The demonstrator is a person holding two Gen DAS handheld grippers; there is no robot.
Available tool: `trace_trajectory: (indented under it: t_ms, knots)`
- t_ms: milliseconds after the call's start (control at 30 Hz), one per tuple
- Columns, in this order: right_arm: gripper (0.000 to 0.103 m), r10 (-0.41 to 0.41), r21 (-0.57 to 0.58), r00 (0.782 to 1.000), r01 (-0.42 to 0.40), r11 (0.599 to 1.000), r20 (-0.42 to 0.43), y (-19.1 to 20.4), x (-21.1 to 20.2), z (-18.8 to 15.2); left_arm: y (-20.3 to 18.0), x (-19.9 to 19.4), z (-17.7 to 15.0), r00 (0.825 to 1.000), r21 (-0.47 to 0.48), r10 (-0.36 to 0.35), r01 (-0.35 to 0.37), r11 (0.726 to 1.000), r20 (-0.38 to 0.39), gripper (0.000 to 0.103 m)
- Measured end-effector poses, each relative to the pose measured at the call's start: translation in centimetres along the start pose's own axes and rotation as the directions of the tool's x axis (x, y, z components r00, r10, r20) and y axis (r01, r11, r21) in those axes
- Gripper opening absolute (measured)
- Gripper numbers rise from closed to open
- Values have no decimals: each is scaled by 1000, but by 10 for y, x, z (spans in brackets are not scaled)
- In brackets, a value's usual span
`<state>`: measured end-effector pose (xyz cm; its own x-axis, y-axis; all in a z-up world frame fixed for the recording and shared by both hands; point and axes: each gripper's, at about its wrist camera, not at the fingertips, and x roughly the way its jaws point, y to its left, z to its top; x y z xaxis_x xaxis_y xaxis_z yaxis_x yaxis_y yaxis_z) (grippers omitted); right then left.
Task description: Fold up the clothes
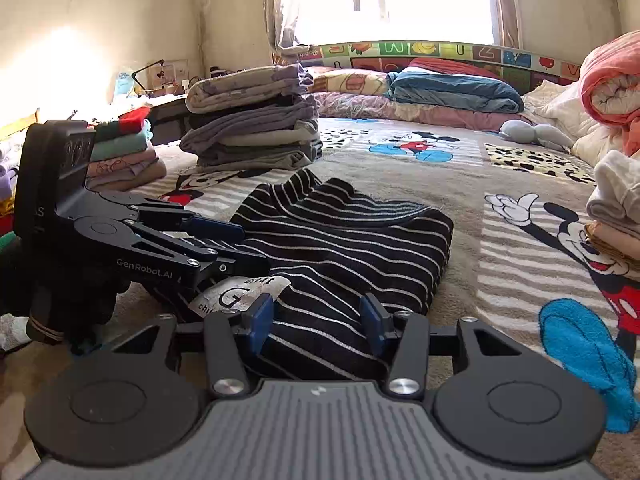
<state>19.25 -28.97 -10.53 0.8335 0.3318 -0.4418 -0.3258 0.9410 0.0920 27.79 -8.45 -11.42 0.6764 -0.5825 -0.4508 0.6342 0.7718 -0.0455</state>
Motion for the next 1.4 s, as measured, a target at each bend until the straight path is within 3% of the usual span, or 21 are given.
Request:
trace_trajectory:
  t_ms: [167, 267, 367, 500, 733, 867, 933, 1000, 1067, 1400]
  knots:
    - [49, -29, -17, 995, 31, 999, 99, 5, -9, 8, -14, -13, -2, 1000, 86, -14, 15, 996, -15, 60]
    - [49, -30, -68, 993, 37, 997, 114, 11, -3, 11, -18, 0, -10, 997, 112, 6, 3, 994, -81, 60]
    - [49, -10, -64, 1000, 10, 998, -7, 7, 23, 8, -15, 6, -13, 995, 106, 7, 3, 994, -95, 60]
    - [51, 13, -8, 998, -13, 1000, -55, -2, 37, 3, -15, 3, -15, 997, 99, 13, -5, 995, -80, 61]
    - [51, -26, -67, 998, 30, 997, 63, 17, -9, 4, -40, -46, -19, 997, 138, 79, -79, 987, 5, 59]
    - [50, -54, -72, 989, 65, 995, 141, 25, -37, 4, -42, -55, -21, 996, 114, 77, -81, 990, 43, 54]
    - [50, -54, -61, 990, 63, 996, 132, 26, -36, 0, -36, -50, -22, 997, 63, 66, -67, 996, 26, 52]
    - [50, -48, -70, 996, 54, 996, 80, 27, -24, -7, -32, -38, -26, 998, 40, 53, -51, 998, -46, 51]
    - [54, -44, -56, 999, 45, 997, 12, 26, -9, -16, -36, -27, -35, 994, 73, 79, -74, 995, -80, 52]
    - [56, -3, 18, 1000, 3, 1000, -17, 19, -4, -24, -31, -35, -36, 997, 34, 48, -46, 998, -62, 53]
